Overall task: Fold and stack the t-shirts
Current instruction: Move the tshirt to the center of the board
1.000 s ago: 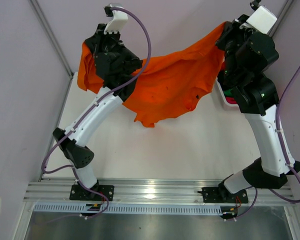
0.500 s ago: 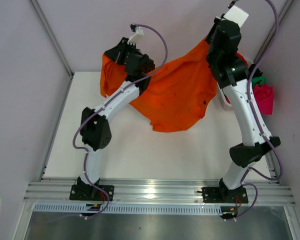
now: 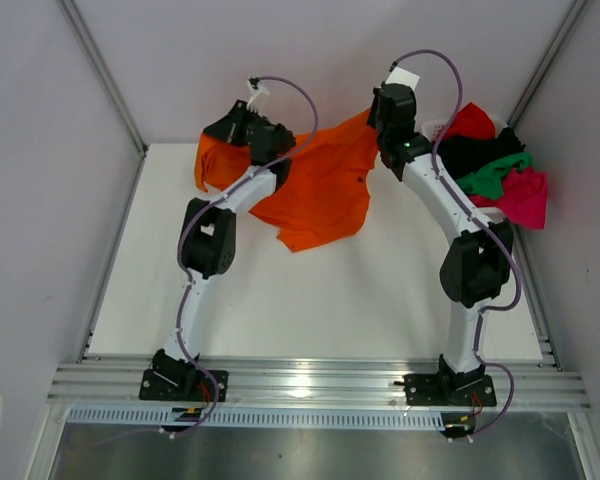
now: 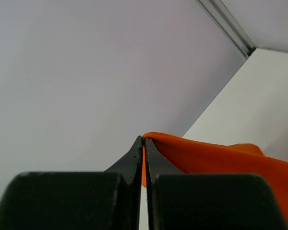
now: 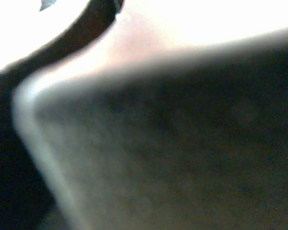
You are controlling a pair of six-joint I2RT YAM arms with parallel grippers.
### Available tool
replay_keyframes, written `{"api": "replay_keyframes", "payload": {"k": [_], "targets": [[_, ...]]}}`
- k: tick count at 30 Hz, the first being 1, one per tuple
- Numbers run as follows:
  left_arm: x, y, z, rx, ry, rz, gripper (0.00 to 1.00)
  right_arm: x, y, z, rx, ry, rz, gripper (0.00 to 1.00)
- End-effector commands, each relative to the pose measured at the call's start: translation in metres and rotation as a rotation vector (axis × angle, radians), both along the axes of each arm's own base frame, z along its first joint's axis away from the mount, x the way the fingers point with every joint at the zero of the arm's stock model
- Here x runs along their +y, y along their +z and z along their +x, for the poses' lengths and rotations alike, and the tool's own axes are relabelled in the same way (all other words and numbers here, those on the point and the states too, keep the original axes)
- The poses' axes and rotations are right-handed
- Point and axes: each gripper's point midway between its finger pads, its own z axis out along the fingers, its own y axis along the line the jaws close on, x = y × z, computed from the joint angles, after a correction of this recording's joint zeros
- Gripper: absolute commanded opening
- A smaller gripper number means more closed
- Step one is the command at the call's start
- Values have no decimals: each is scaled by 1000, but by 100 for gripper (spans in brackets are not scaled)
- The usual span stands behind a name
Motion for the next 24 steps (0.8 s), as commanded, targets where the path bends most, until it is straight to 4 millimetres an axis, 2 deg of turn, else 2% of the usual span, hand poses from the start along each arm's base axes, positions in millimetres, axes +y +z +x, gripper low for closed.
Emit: {"api": "replay_keyframes", "payload": {"k": [1, 2, 3, 6, 9, 10, 12, 13, 14, 15, 16, 17, 18, 19, 20, 21, 22, 23, 24], "targets": [[24, 50, -19, -304, 41, -157, 1, 17, 38, 13, -187, 74, 64, 0], [27, 54, -23, -321, 44, -162, 1, 18, 32, 16, -181, 75, 62, 0], [30, 65, -31, -450, 44, -220, 1, 22, 22, 22, -168, 78, 63, 0], [32, 83, -39, -526, 40, -256, 1, 28, 2, 30, -120, 94, 69, 0], [36, 112, -49, -590, 34, -282, 2, 34, -11, 29, -89, 112, 71, 0], [41, 133, -60, -635, 32, -298, 2, 34, -11, 27, -86, 115, 70, 0], [46, 161, -71, -694, 19, -297, 3, 34, -13, 25, -81, 121, 77, 0], [46, 177, -69, -720, -2, -291, 3, 33, -16, 23, -74, 122, 76, 0], [50, 207, -83, -787, -31, -300, 5, 33, -15, 22, -74, 124, 81, 0], [51, 233, -84, -829, -89, -259, 6, 34, -17, 21, -69, 128, 84, 0], [46, 253, -78, -988, -167, -331, 8, 33, -16, 19, -67, 131, 86, 0], [44, 273, -79, -859, -242, -300, 12, 32, -18, 18, -62, 130, 84, 0], [36, 294, -76, -881, -360, -309, 13, 34, -19, 17, -57, 131, 85, 0], [29, 301, -74, -959, -432, -401, 13, 34, -21, 17, -53, 128, 82, 0], [22, 291, -71, -869, -470, -407, 12, 35, -23, 16, -43, 126, 80, 0], [24, 303, -87, -883, -499, -425, 13, 33, -22, 15, -43, 117, 77, 0], [17, 302, -86, -867, -545, -445, 14, 37, -23, 13, -40, 121, 76, 0], [7, 283, -83, -751, -562, -442, 15, 37, -24, 11, -41, 120, 76, 0], [6, 279, -89, -711, -576, -452, 15, 37, -25, 9, -39, 120, 77, 0]]}}
